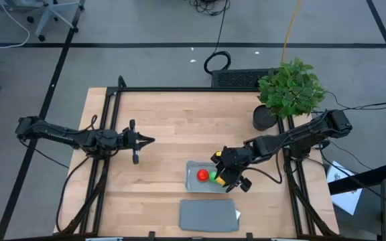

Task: Pick and placing Produce into tupperware
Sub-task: Put the yellow pineapple into the gray bin

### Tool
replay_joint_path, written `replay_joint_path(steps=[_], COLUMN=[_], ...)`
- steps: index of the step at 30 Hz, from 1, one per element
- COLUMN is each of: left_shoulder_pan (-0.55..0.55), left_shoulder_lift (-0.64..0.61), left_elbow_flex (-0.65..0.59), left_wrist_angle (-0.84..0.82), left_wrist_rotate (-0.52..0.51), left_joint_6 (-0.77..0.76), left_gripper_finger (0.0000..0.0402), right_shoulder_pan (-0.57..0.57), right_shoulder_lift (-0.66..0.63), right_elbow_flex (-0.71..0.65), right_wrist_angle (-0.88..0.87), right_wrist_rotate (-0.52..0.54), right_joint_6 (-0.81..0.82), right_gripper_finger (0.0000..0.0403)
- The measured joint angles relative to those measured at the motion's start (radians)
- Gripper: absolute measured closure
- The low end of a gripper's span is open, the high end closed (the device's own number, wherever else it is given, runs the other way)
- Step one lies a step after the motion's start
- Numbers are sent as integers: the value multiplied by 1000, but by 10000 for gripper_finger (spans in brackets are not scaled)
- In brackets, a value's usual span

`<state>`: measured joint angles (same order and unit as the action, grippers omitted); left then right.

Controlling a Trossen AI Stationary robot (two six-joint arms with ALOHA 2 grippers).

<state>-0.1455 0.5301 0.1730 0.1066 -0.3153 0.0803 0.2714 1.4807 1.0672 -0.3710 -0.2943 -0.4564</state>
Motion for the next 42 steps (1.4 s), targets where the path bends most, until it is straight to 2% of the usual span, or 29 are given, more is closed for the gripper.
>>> replay_joint_path(steps=[19, 42], left_shoulder_pan=[0, 0], left_shoulder_lift=[0, 0], left_elbow_flex=[0, 0], left_wrist_angle=[1, 2], left_wrist_rotate=[0, 0], left_joint_6=[2, 0], left_gripper_finger=[380, 380], right_shoulder_pan=[78, 78], right_shoulder_lift=[0, 0], right_elbow_flex=[0, 0], right_wrist_angle=[-30, -32], right_wrist_rotate=[2, 3], right_joint_6=[38, 78], right_gripper_finger=[216, 216])
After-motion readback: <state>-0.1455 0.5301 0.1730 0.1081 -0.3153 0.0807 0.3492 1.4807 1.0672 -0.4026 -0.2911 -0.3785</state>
